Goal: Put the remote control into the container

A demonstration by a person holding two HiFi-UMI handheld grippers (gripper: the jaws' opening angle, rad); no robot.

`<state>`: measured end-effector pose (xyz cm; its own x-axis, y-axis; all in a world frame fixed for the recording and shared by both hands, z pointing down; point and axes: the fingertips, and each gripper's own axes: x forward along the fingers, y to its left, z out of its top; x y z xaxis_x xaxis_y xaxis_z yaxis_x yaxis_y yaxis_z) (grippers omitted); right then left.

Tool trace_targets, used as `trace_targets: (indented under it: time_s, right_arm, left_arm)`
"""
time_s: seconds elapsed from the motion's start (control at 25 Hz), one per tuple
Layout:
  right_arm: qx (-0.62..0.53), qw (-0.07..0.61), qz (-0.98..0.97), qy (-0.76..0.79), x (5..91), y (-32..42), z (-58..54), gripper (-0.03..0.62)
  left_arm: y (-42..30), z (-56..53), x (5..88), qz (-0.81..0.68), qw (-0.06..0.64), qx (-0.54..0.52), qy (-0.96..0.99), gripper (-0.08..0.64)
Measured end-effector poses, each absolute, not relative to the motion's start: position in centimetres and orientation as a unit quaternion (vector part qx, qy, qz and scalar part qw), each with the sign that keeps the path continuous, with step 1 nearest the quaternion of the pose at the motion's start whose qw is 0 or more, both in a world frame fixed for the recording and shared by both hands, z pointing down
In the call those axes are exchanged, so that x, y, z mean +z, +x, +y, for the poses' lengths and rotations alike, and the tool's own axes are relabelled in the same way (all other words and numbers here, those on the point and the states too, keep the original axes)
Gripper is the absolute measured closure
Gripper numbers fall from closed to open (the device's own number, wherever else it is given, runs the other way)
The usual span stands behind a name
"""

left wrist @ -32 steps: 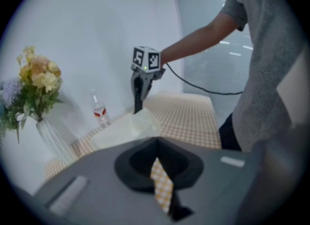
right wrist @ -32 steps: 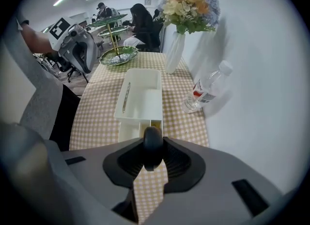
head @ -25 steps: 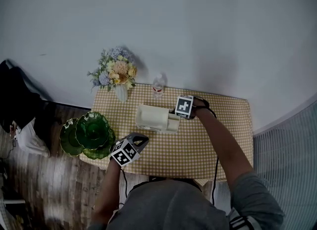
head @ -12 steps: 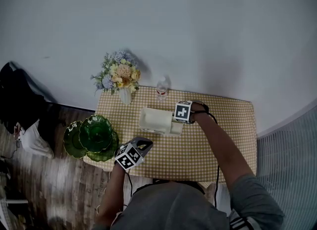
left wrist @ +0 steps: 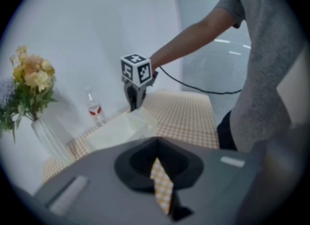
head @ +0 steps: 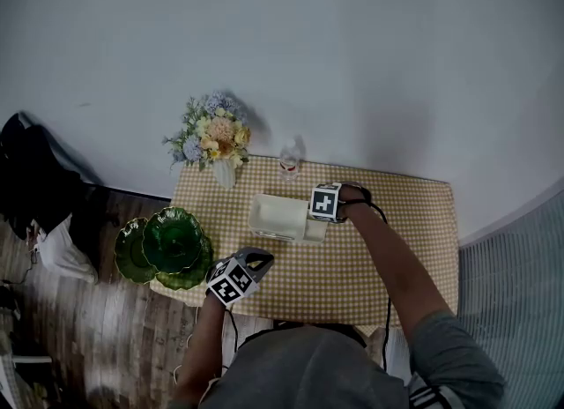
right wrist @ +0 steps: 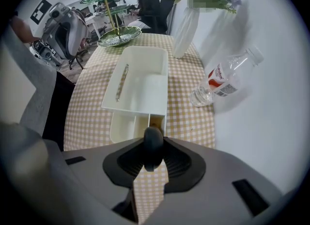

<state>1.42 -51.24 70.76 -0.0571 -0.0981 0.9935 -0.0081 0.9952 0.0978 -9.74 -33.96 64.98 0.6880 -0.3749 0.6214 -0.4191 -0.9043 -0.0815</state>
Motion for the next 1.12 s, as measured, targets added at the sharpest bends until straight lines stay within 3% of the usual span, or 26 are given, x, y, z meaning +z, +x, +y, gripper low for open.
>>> trace_targets:
  time_s: [0.44, 0.8, 1.12]
  right_arm:
    - [-0.040, 0.681, -0.730, 0.042, 71.1, 1.4, -51.5, 0.484]
    - [-0.028, 0.659, -0.750, 0.051, 69.6, 1.5, -50.4, 0.432]
    - [0.016, 0.549, -0.825, 0.133, 65.1, 2.0, -49.0, 0.422]
  left_arm:
    - [-9.3, -34.2, 64.9, -0.211, 0.030, 0.327, 0.921, 0.558]
    - [-10.3, -35.2, 65.2, -0.221, 0.044, 0.313, 0.923, 0.558]
    - [-9.2, -36.5, 63.2, -0.210, 0.032, 0.295, 0.931, 0.558]
